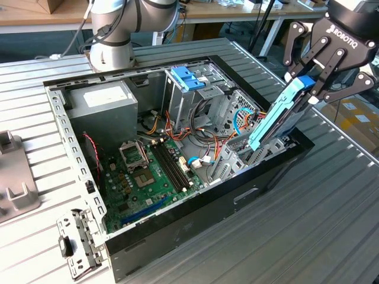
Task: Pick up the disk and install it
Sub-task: 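Insert the disk into the insertion slot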
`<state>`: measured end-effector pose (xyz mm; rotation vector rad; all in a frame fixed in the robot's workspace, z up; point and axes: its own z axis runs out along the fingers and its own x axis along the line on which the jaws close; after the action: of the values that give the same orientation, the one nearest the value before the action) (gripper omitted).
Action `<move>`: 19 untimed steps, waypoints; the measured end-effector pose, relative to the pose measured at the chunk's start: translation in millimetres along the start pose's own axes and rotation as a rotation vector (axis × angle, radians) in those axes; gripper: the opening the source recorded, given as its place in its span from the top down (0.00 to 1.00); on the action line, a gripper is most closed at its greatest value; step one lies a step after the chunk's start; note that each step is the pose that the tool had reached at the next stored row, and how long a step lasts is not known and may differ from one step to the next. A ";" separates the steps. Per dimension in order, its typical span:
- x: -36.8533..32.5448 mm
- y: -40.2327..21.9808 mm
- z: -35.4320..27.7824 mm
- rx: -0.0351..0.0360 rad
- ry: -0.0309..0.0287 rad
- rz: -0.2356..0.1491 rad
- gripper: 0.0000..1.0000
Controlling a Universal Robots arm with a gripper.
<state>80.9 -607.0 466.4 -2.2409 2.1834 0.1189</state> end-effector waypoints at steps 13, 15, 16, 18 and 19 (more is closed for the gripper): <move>-8.6 7.9 5.8 0.0007 -0.0005 0.012 0.63; -8.6 8.2 5.9 0.0008 -0.0006 0.012 0.63; -8.6 8.5 6.0 0.0007 -0.0006 0.012 0.63; -8.6 9.5 6.2 0.0007 -0.0005 0.012 0.63; -8.7 10.1 6.4 0.0007 -0.0005 0.012 0.63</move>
<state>70.2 -598.2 461.0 -2.2278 2.1961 0.1188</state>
